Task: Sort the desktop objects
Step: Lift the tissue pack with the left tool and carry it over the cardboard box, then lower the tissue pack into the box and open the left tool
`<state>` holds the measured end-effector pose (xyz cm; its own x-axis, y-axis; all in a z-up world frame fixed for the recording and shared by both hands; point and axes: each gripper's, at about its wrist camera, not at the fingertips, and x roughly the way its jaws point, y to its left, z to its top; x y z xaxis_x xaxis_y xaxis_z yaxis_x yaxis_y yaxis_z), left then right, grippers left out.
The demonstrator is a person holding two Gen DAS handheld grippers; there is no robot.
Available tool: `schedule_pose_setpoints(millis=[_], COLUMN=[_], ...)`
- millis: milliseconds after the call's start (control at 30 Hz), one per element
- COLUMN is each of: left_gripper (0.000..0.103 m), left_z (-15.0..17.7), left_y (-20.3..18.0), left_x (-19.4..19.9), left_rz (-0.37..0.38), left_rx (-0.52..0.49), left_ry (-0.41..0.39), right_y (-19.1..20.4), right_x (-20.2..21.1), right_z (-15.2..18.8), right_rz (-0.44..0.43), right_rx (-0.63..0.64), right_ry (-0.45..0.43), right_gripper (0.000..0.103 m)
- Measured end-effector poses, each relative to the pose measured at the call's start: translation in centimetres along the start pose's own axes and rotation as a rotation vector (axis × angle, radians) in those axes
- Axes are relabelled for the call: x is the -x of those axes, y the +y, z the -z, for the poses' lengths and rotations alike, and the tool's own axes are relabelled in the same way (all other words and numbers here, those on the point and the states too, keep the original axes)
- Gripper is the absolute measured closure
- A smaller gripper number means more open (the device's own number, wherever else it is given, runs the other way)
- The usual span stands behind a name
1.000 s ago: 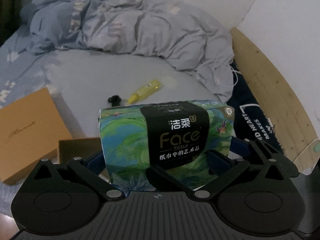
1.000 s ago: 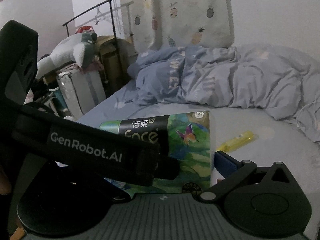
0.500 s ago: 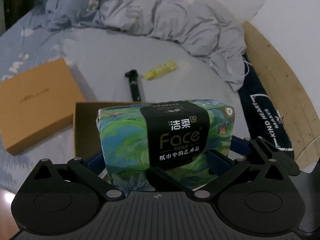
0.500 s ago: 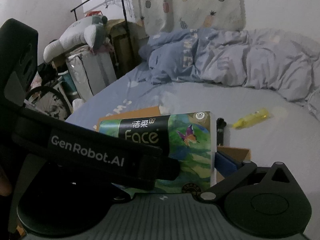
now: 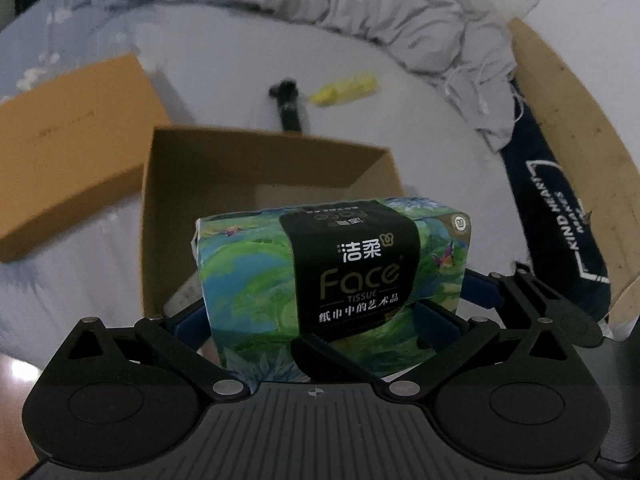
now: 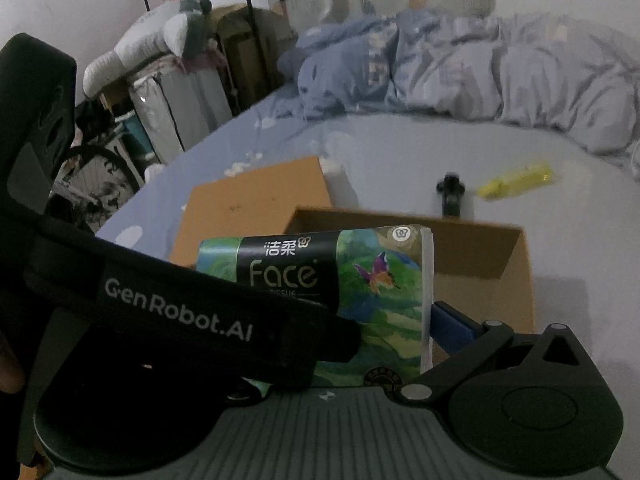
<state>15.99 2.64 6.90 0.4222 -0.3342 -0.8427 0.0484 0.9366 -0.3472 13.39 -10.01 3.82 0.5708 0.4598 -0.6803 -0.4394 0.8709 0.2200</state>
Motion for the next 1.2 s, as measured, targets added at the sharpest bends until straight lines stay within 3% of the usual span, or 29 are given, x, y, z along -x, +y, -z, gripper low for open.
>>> schedule_pose_setpoints(millis=[867,1200], left_gripper=[0.000,0.000], left_z=[1.2,1.1], left_y=[3.6,3.9], left_x=[-10.1,-12.6], left_rz=[0.001,0.002], left_rx=[0.099,0.110], left_ry=[0.179,0.213], right_y=[-2.9,-4.2], right_x=[-7.1,-8.5], right_z=[4.0,4.8], right_rz=[-0.023,-0.022], right_rx=[-0.064,-0.086], right_ry=[0.208,0.274], right_gripper=[0.000,0.000])
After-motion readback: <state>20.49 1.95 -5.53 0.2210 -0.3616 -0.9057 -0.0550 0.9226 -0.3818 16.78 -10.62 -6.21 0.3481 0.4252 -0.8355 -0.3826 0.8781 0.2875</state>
